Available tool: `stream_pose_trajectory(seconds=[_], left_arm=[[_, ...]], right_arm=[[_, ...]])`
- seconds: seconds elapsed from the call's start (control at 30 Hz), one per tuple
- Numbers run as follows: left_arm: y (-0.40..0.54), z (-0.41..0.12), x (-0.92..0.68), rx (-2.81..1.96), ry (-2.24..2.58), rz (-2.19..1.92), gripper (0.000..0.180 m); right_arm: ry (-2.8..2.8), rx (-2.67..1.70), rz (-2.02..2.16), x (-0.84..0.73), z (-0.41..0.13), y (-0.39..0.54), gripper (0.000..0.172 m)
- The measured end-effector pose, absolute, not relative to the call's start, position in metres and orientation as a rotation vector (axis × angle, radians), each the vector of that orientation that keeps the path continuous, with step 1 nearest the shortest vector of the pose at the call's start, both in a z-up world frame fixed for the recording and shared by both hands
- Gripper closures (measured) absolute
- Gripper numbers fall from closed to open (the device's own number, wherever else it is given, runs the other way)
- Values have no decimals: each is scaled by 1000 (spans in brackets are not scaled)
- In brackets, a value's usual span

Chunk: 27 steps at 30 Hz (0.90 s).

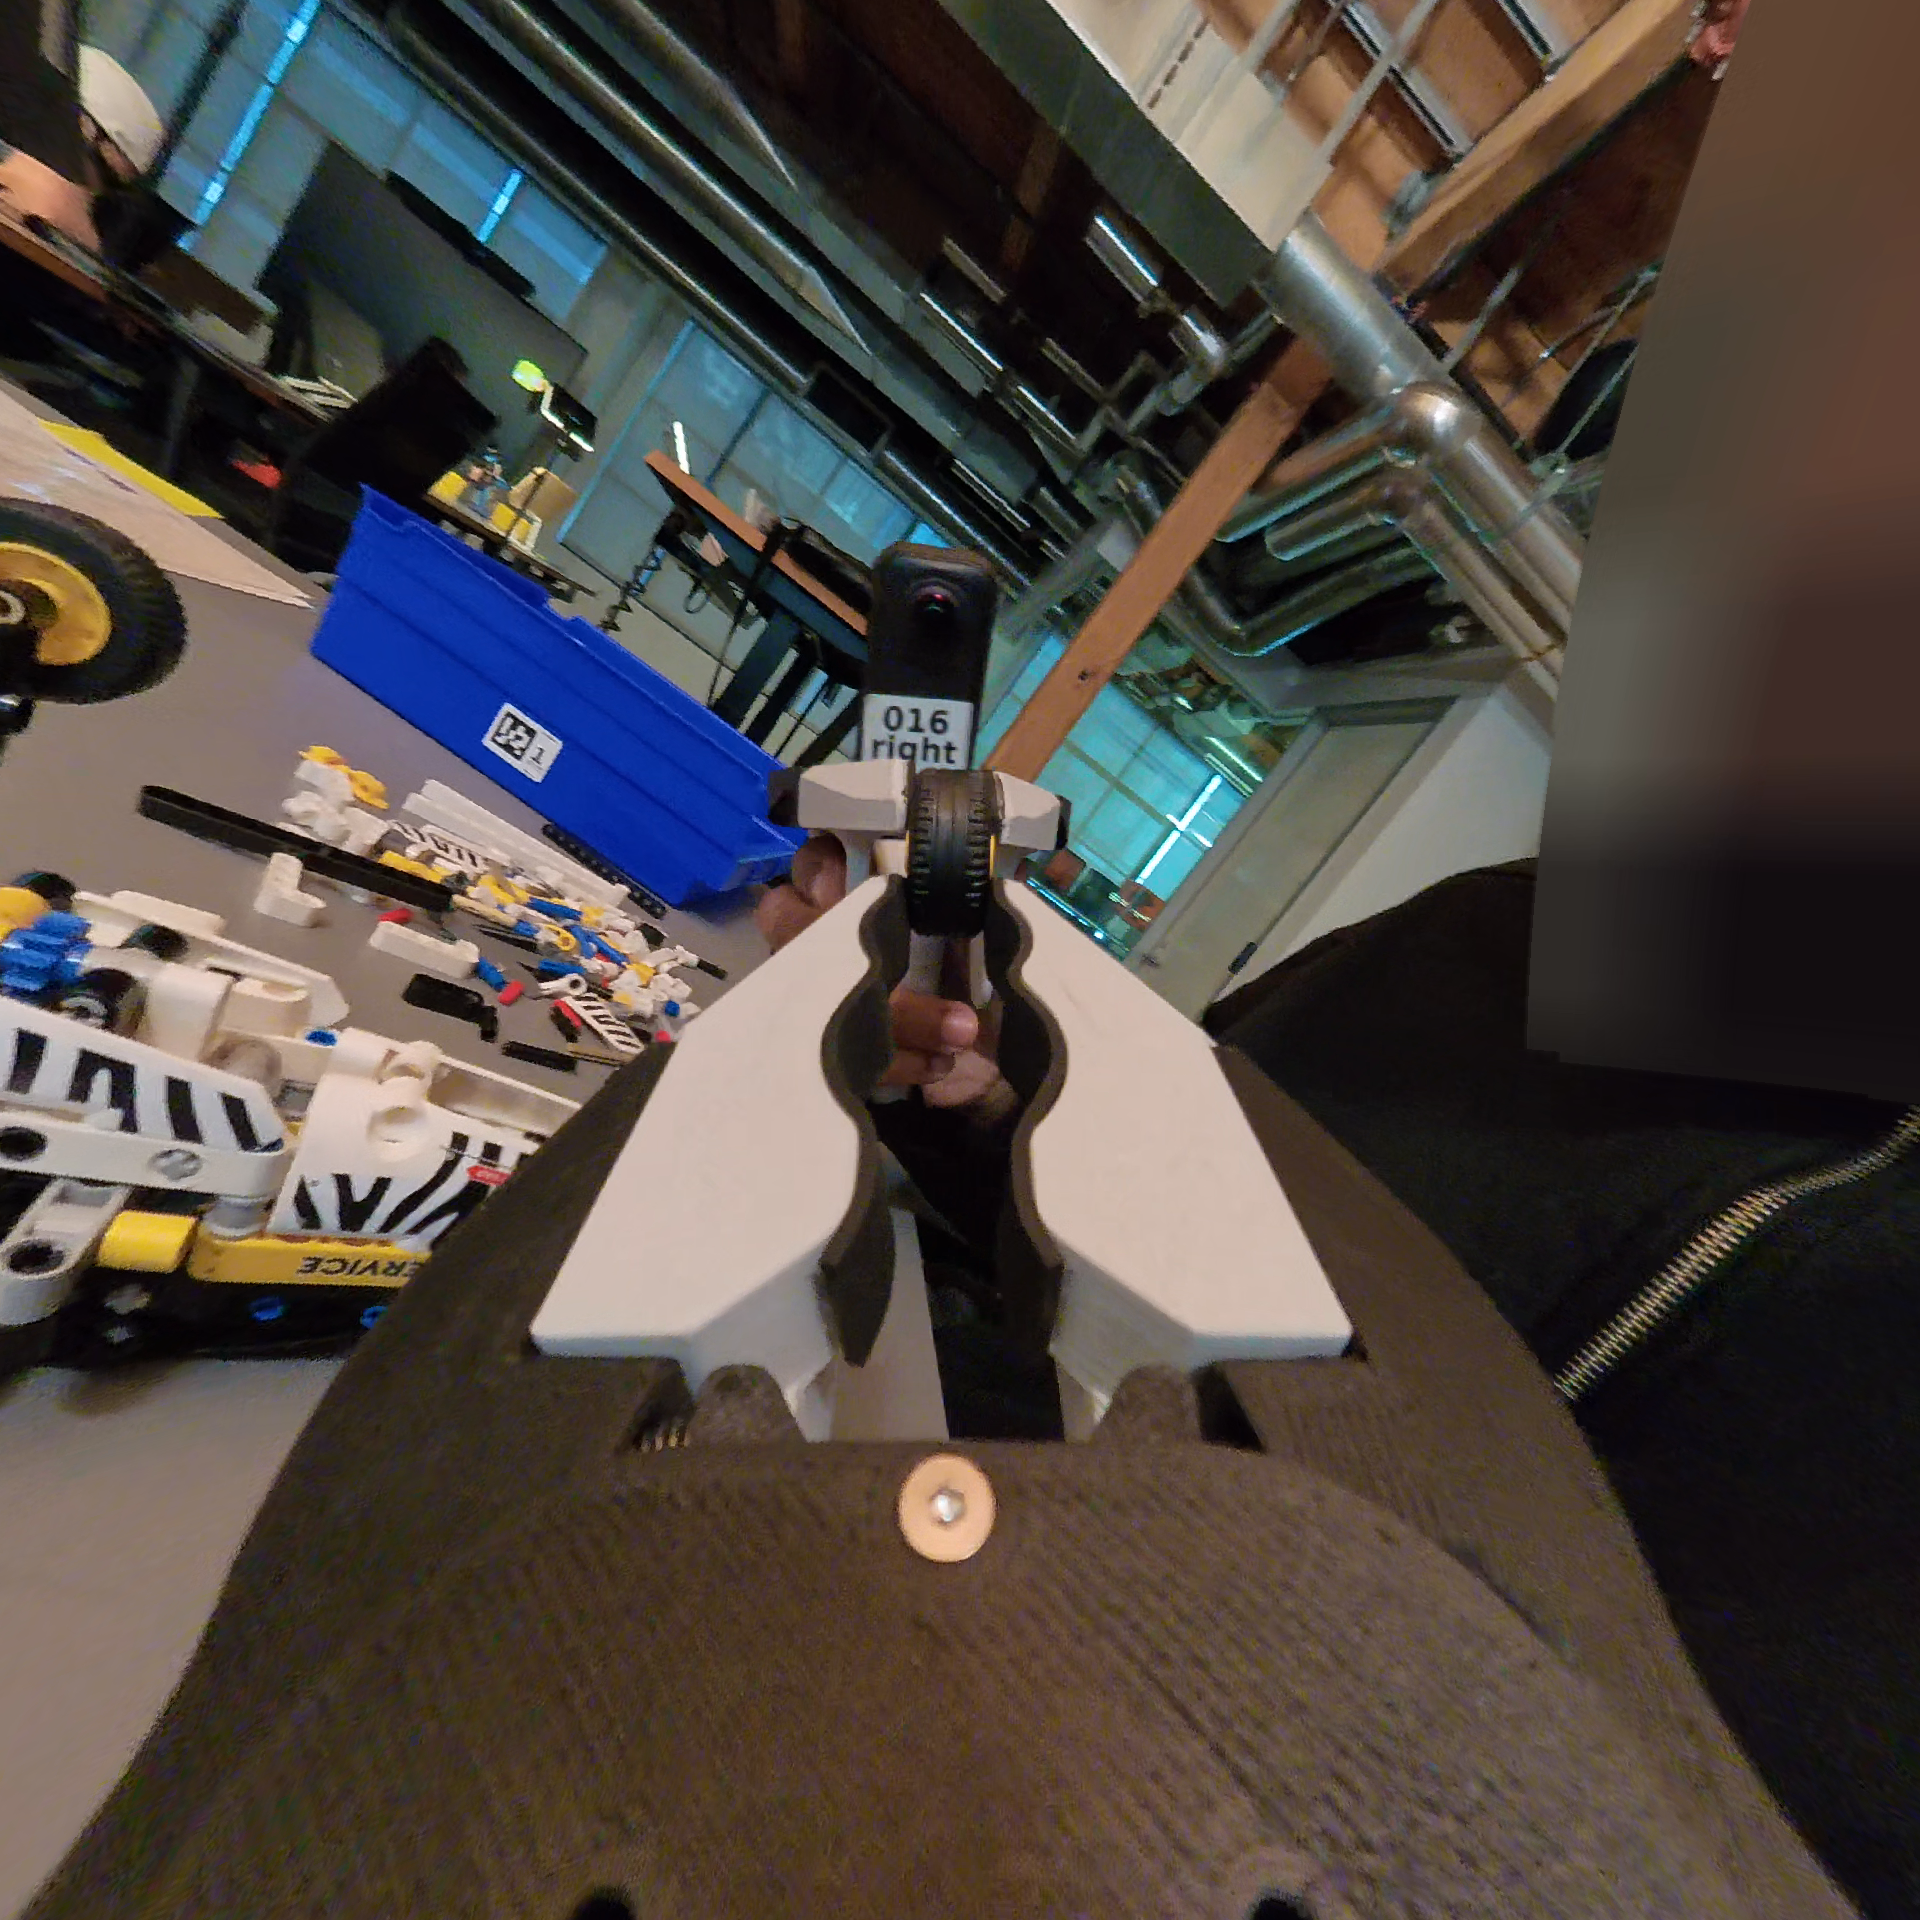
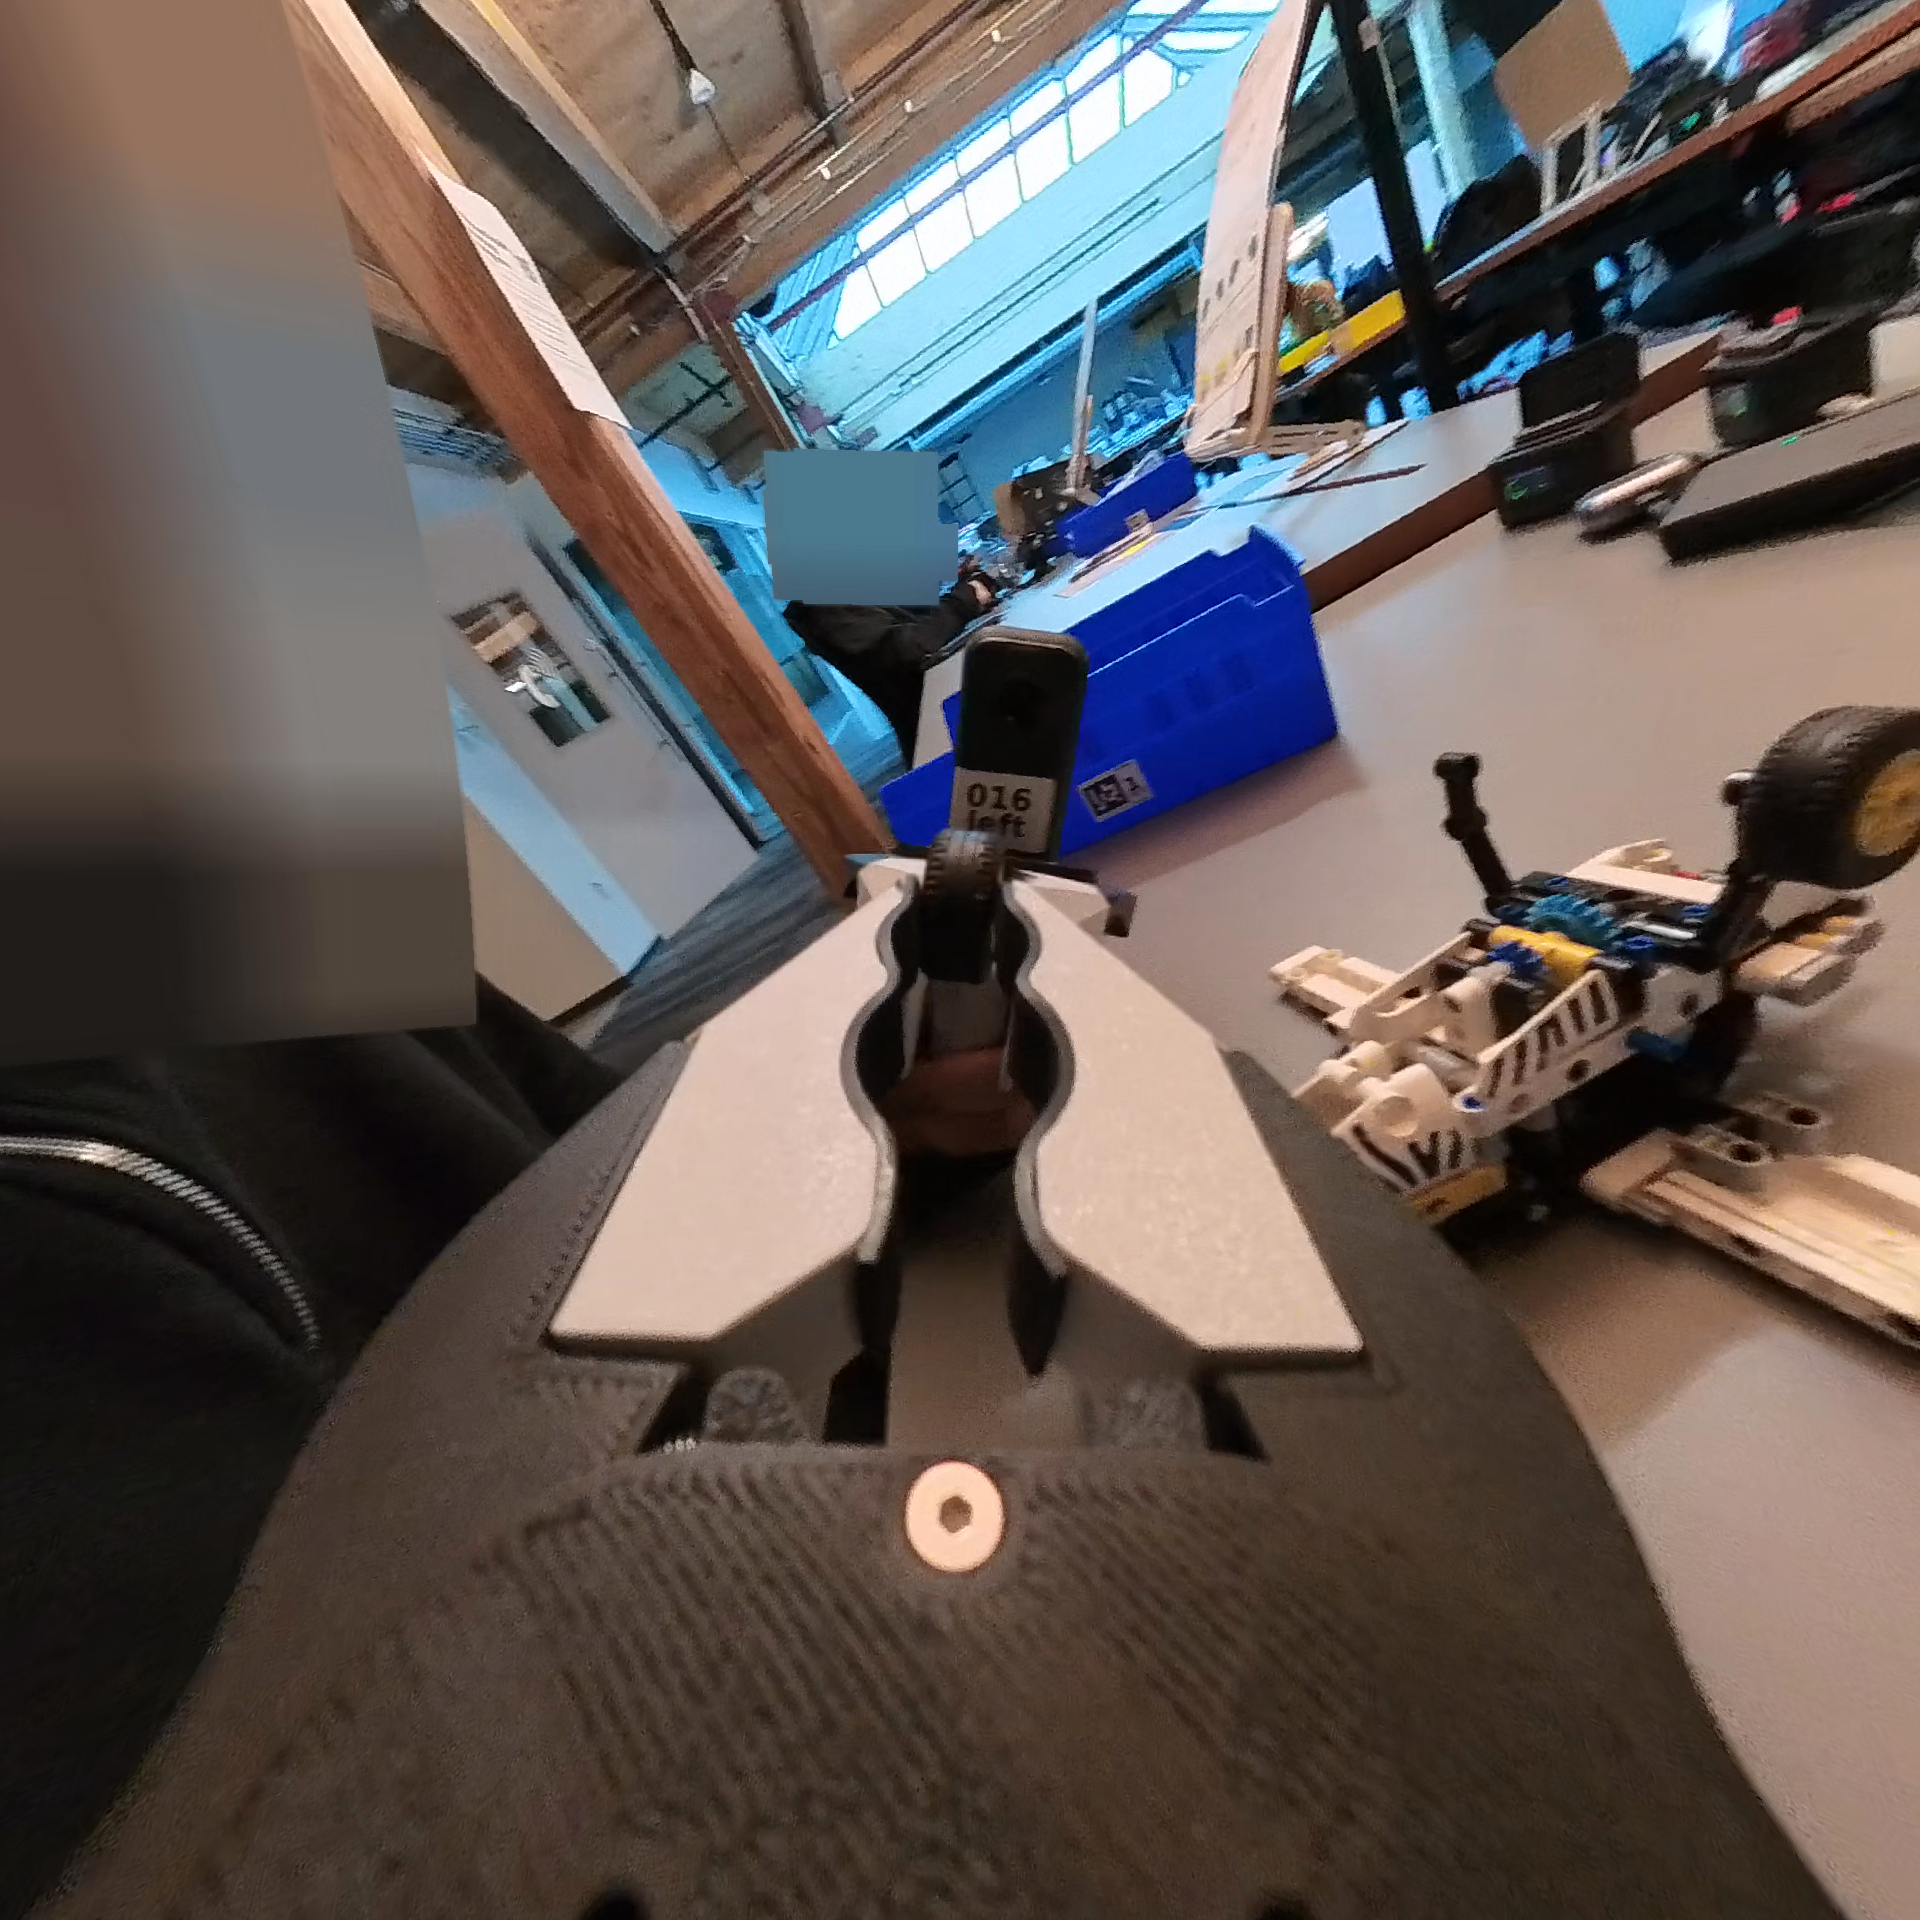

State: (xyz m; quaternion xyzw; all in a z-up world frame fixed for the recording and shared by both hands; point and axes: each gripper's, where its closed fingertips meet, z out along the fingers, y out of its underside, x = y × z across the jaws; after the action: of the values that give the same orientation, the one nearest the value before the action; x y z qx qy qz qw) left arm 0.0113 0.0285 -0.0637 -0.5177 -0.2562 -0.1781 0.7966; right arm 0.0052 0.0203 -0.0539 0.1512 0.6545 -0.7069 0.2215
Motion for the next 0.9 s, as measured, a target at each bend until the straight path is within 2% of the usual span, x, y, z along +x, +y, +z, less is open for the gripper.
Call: stream_pose_trajectory(seconds=[0.4,0.57,0.67,0.7,0.73,0.9], left_arm=[[30,-43,29,-932,-423,-646,170],[28,-43,27,-935,-436,-621,167],[27,-45,22,-953,-470,-558,151],[25,-43,23,-938,-459,-558,154],[23,-42,23,-927,-455,-561,166],[28,-55,12,-1033,-558,-452,168]], right_arm=[[1232,428,-1704,22,-33,25,163],[1265,464,-1713,17,-37,24,162],[1395,473,-1739,17,-40,23,161],[1431,474,-1745,18,-41,23,162],[1451,476,-1750,18,-41,23,161],[1684,522,-1833,7,-57,26,161]])
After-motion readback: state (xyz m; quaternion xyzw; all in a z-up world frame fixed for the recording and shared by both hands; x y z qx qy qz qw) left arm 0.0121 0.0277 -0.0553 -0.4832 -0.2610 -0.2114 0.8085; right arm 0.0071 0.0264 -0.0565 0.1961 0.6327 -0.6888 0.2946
